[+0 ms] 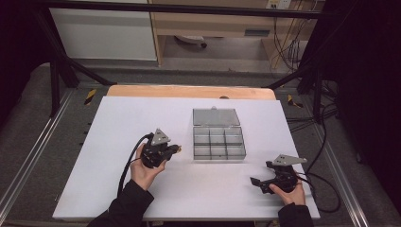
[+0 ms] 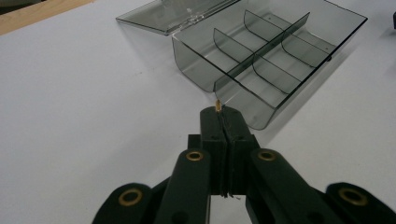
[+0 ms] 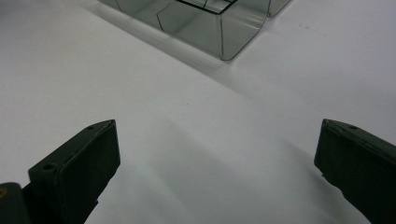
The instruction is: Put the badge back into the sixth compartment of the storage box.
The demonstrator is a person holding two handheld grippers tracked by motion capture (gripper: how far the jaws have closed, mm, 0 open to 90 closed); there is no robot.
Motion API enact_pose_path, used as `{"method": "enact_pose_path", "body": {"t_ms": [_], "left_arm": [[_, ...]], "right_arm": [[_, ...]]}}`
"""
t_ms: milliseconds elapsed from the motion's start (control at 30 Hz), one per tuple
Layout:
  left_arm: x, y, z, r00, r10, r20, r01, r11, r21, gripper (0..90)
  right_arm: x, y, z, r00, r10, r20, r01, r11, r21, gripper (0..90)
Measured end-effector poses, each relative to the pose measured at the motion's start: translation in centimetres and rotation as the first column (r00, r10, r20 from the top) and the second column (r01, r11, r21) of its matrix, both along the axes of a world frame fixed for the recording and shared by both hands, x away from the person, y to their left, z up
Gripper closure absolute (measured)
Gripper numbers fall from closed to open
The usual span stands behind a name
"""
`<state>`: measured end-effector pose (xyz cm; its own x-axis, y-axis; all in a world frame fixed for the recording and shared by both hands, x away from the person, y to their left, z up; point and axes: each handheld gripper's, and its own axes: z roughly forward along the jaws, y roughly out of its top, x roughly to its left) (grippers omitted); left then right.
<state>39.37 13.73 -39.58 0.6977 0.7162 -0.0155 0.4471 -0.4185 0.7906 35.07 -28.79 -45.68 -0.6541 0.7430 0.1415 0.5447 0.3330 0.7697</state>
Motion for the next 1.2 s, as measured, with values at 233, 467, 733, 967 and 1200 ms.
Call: {"method": "enact_pose_path", "body": {"t_ms": [233, 467, 733, 967, 1200], "left_arm": [[-0.2, -0.1, 0.3, 1.0000, -0.006, 0.003, 0.006, 0.9999, -0.010, 88.6], [-0.6, -0.4, 0.9, 0.9998, -0.017, 0.009, 0.017, 0.9995, -0.026, 88.6], [-1.1, -0.9, 1.6, 0.9991, -0.039, 0.014, 0.039, 0.9984, -0.041, 88.6], [-1.3, -1.3, 2.2, 0.9988, -0.048, 0.012, 0.049, 0.9974, -0.053, 88.6], [-1.3, -1.8, 2.5, 0.9982, -0.058, 0.011, 0.059, 0.9966, -0.058, 88.6]], "right_arm": [[0.0, 0.0, 0.0, 1.0000, 0.000, -0.001, 0.000, 1.0000, -0.003, 0.5], [0.0, 0.0, 0.0, 1.0000, -0.003, 0.000, 0.003, 1.0000, 0.000, 0.5], [0.0, 0.0, 0.0, 1.0000, -0.001, -0.001, 0.001, 1.0000, -0.004, 0.5], [0.0, 0.0, 0.0, 1.0000, -0.004, 0.002, 0.004, 1.0000, -0.003, 0.5], [0.0, -0.1, 0.0, 1.0000, -0.003, 0.004, 0.003, 1.0000, -0.005, 0.5]]}}
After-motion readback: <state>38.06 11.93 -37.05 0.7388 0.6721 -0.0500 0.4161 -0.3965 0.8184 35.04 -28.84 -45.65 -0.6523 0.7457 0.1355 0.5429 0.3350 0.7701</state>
